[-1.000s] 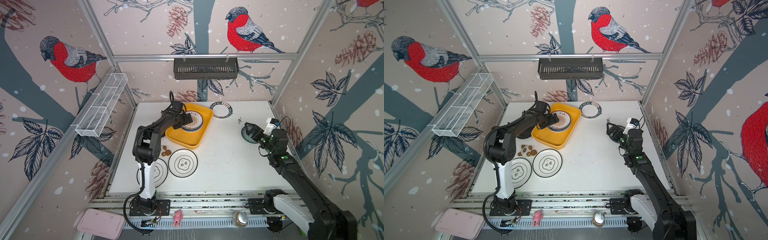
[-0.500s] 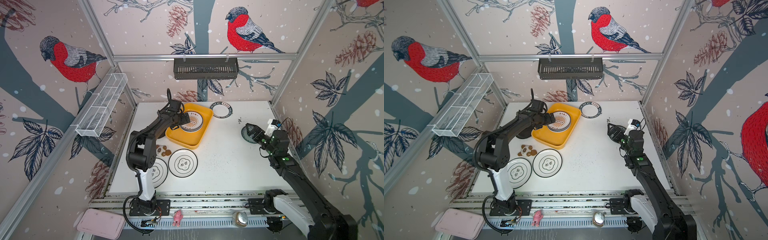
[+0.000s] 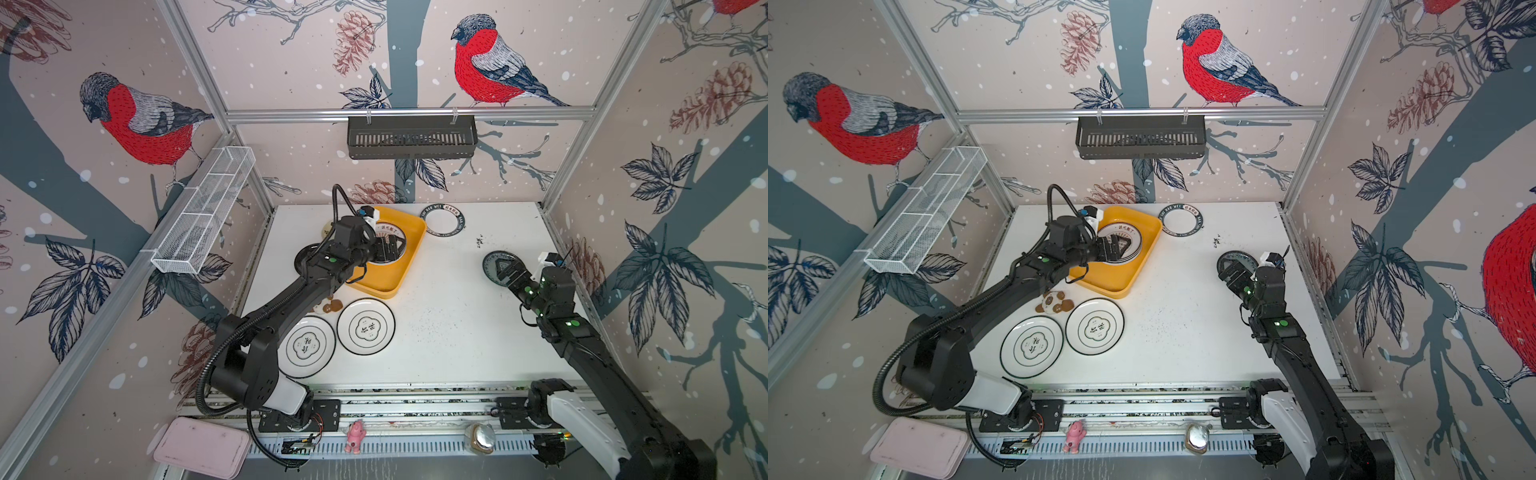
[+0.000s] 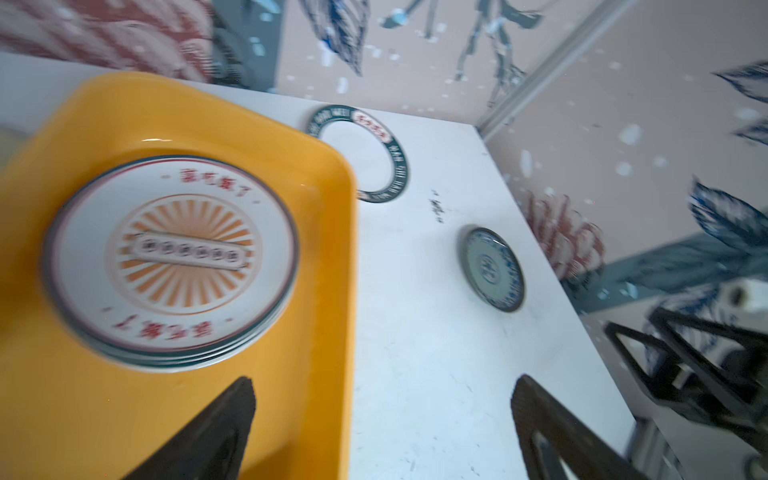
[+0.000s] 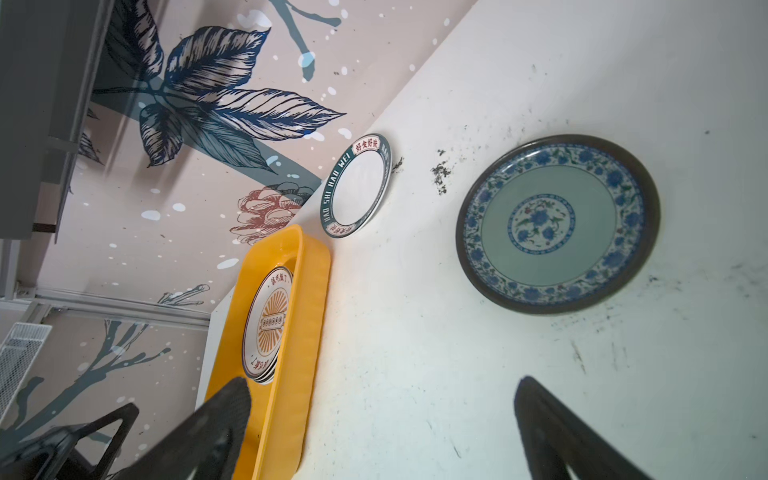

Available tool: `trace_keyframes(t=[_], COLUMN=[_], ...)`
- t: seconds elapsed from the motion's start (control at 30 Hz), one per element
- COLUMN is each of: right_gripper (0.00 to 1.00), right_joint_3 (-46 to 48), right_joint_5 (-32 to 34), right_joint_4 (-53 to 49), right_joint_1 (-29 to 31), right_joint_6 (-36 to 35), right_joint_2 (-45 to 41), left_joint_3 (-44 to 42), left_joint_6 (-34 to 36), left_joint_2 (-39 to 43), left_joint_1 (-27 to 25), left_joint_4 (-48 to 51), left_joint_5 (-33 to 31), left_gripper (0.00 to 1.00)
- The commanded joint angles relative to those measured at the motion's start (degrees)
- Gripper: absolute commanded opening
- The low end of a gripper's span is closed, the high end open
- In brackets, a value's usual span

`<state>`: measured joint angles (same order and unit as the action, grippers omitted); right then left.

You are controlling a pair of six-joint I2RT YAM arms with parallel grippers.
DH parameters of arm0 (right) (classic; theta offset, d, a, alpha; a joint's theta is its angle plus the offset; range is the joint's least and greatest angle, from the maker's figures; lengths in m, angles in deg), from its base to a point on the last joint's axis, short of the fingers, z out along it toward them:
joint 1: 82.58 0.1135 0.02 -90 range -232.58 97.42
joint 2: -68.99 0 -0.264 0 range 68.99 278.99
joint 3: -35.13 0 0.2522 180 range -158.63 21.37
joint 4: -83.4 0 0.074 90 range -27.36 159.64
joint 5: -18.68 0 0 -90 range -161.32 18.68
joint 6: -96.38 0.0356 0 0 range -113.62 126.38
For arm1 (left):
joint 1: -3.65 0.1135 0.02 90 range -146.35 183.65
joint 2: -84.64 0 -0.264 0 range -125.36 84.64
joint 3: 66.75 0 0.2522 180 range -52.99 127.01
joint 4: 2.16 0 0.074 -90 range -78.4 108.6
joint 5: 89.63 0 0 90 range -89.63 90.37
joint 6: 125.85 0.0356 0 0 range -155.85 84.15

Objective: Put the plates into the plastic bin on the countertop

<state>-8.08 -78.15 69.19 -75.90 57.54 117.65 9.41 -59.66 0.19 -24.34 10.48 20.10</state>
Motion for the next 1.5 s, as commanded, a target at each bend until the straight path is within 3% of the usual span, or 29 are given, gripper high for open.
trace_keyframes(t=[0.0, 0.3, 0.57, 0.73, 0.8, 1.13, 1.47], right_gripper=[1.0, 1.0, 1.0, 1.0, 0.99, 0.78, 0.61], right_joint_3=[1.2, 1.7, 1.6, 0.6, -1.1, -9.2, -13.6], right_joint_5=[2.6, 4.6, -2.9, -0.6, -2.9, -8.0, -7.2], right_joint_4=[-1.3, -3.1, -1.7, 0.8, 1.7, 4.1, 5.4], right_joint_1=[-0.3, -4.0, -14.4, -17.6, -19.3, -20.7, -20.6], right_joint_6=[2.3, 1.0, -1.4, -5.3, -6.3, -8.6, -8.3], right_joint_2=[-0.7, 3.8, 13.1, 18.3, 21.4, 38.0, 47.4], left_joint_3=[-1.7, -0.2, 3.4, 7.6, 8.4, 9.3, 8.8], left_joint_6=[4.2, 5.2, 1.1, -0.1, -0.2, 1.5, -0.4], left_joint_2=[0.1, -6.6, -17.0, -22.2, -23.0, -23.2, -23.4], left_joint_1=[-5.9, -13.8, -14.7, -14.8, -14.8, -14.3, -11.9], left_joint_4=[-12.0, -19.4, -25.9, -25.4, -25.2, -21.7, -23.0], left_joint_5=[5.3, 7.6, 12.3, 14.7, 15.2, 13.1, 13.2], left_gripper=[0.96, 0.96, 0.96, 0.96, 0.96, 0.95, 0.95])
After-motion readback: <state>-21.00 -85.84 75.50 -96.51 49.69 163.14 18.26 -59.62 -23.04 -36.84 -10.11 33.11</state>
